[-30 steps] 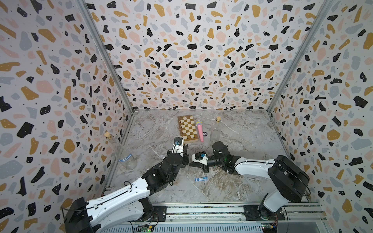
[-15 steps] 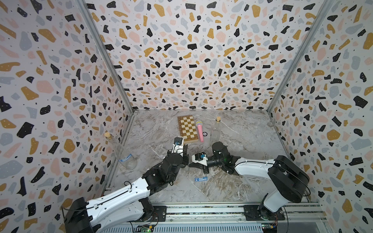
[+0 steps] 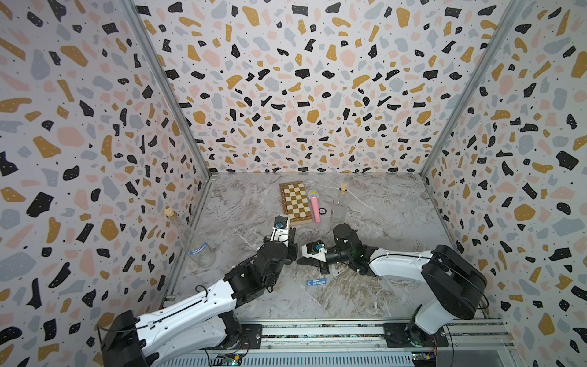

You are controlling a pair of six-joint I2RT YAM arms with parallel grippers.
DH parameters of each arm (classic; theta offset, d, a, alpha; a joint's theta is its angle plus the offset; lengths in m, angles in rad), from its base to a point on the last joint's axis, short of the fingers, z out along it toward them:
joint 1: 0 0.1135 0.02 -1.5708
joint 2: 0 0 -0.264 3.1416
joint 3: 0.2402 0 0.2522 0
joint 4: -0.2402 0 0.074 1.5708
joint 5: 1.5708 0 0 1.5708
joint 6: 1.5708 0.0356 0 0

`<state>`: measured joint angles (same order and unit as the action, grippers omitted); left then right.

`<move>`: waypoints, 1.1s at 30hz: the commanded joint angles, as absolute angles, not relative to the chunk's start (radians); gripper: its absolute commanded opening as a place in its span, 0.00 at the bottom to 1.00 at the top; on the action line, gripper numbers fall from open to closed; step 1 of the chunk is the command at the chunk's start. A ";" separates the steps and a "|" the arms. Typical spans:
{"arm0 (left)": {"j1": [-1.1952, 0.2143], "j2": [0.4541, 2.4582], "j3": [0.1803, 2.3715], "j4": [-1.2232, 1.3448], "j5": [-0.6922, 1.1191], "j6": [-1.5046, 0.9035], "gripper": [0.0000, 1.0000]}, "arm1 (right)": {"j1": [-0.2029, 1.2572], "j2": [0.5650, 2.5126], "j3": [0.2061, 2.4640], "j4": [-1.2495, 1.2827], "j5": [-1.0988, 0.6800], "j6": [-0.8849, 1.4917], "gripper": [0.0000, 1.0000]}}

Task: Remove the label from the bottle
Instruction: Tear open the label from the bottle.

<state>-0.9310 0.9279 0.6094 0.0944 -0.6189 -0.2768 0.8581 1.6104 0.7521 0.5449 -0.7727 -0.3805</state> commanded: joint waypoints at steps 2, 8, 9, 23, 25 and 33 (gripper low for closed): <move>-0.932 0.933 0.641 0.099 -0.649 -0.281 0.00 | 0.870 1.564 0.765 0.525 -0.811 -0.390 0.00; -0.934 0.937 0.643 0.098 -0.652 -0.281 0.00 | 0.873 1.560 0.767 0.518 -0.817 -0.394 0.00; -0.933 0.936 0.643 0.098 -0.652 -0.281 0.00 | 0.873 1.562 0.767 0.517 -0.816 -0.393 0.00; -0.937 0.939 0.647 0.095 -0.657 -0.280 0.00 | 0.873 1.546 0.766 0.517 -0.802 -0.396 0.08; -0.938 0.938 0.649 0.094 -0.657 -0.281 0.00 | 0.873 1.545 0.767 0.518 -0.799 -0.394 0.12; -0.939 0.939 0.653 0.094 -0.660 -0.277 0.00 | 0.873 1.538 0.764 0.515 -0.788 -0.391 0.19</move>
